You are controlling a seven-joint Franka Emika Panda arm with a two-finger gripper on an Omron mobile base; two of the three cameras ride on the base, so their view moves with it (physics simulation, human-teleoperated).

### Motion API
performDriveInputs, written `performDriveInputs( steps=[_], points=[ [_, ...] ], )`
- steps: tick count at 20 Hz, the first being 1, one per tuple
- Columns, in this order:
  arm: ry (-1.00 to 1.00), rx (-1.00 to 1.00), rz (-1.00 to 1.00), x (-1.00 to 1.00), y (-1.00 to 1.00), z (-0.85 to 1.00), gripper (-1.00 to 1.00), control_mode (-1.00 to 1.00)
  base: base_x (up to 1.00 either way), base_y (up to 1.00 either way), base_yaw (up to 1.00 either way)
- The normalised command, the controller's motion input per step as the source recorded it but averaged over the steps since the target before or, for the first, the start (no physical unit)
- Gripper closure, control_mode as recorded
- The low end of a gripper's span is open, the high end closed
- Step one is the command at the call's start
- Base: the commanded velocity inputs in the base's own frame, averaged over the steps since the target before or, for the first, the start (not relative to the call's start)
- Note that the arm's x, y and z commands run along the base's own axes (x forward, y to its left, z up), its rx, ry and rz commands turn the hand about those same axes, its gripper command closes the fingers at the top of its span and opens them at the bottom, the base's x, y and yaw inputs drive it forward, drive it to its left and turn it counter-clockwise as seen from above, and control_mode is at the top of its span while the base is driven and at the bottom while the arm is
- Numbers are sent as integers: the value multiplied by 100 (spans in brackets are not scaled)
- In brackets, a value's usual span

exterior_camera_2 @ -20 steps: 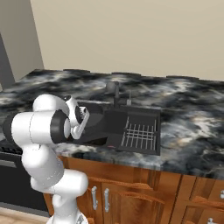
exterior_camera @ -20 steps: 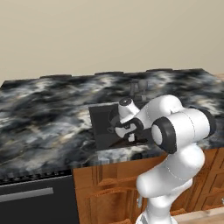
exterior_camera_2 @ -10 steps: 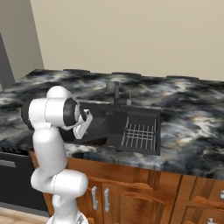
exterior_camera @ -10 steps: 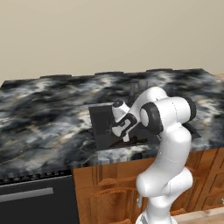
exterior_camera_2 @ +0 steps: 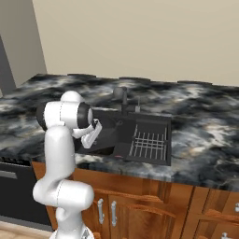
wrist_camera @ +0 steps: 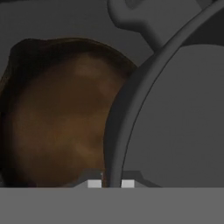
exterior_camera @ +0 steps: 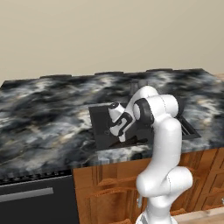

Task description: Move the pot and pan from the stove into the sink.

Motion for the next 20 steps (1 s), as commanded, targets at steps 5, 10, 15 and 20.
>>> performDriveInputs(
  steps=[5, 10, 15, 20],
  points=[
    [1, -2, -4, 29, 0, -35, 100, -100, 0, 0, 0],
    [0, -1, -4, 26, 0, -23, -100, -100, 0, 0, 0],
    [0, 1, -5, 22, 0, 6, -100, -100, 0, 0, 0],
    [1, 0, -6, 21, 6, 52, -100, -100, 0, 0, 0]
  ],
)
